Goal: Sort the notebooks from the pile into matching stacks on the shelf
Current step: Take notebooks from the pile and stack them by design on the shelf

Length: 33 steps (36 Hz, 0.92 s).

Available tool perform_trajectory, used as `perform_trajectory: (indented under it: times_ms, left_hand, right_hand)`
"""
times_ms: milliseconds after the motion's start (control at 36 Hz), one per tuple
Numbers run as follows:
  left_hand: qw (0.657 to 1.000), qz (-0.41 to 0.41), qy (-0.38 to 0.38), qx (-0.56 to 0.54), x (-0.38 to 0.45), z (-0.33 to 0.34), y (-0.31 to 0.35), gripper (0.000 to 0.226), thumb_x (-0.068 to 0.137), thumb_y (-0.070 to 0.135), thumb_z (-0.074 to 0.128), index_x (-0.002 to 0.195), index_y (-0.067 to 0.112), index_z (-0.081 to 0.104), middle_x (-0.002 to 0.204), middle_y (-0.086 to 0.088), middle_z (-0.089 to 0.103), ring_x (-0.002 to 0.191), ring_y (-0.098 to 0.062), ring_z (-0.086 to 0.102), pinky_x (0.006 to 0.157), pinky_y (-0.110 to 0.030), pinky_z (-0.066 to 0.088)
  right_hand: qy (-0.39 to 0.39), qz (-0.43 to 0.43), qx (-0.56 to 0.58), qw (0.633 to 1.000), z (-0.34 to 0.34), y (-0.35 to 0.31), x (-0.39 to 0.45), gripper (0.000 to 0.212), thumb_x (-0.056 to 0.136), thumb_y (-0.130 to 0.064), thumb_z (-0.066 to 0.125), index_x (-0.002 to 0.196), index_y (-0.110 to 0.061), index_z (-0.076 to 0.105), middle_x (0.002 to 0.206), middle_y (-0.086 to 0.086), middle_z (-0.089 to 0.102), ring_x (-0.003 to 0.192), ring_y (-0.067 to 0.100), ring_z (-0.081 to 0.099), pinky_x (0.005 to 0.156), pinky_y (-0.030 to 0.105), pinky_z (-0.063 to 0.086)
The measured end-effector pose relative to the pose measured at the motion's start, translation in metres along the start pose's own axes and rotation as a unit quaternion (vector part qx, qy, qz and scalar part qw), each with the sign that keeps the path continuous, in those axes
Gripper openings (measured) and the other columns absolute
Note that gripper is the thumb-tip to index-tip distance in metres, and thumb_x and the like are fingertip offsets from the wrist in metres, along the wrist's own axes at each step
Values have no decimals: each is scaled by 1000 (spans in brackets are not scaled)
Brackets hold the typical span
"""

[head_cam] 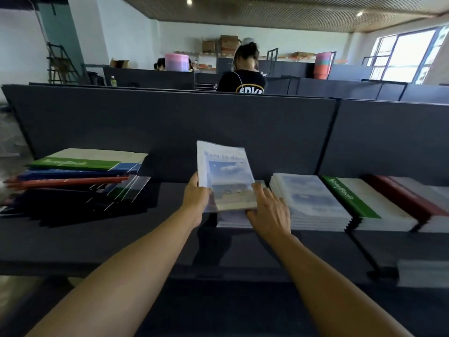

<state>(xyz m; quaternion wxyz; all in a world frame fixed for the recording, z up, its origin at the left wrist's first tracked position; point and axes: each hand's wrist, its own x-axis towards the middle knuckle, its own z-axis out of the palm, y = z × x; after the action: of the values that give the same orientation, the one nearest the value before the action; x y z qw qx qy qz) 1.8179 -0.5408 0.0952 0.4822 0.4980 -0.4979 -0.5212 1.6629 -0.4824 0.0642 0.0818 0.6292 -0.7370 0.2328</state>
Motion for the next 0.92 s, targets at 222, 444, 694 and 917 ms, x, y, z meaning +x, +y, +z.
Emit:
perform_trajectory:
  times_ms: [222,444,694,917]
  left_hand:
    - [997,-24,52,45,25,-20,-10,36,92,-4,40,122,11,54,105,-8,58,83,-18,57,65,-28,48]
    - [983,-52,90,154,62,-84,-32,27,90,0,43,111,1,61,104,-18,60,87,-30,57,71,-36,47]
    - [943,-66,-54,322,83,-129,-63,44,71,26,65,114,21,60,112,-11,59,98,-29,60,86,-44,55]
    - [861,49,-176,474,57,-120,-43,62,79,55,69,131,25,53,139,-5,41,131,-28,35,106,-33,35]
  right_hand:
    - [-57,-88,-107,989,10,-20,12,48,98,-37,39,144,-23,35,139,9,42,121,31,43,95,39,33]
    - [-86,-223,-147,960,26,-86,19,45,92,-8,46,136,-14,43,130,11,48,116,33,47,92,40,35]
    - [-153,-213,-223,939,48,-127,16,38,80,-14,66,116,-18,56,113,6,59,104,26,56,88,34,37]
    - [-172,-187,-225,941,49,-130,15,39,87,-16,61,125,-19,54,119,6,59,110,26,56,89,34,42]
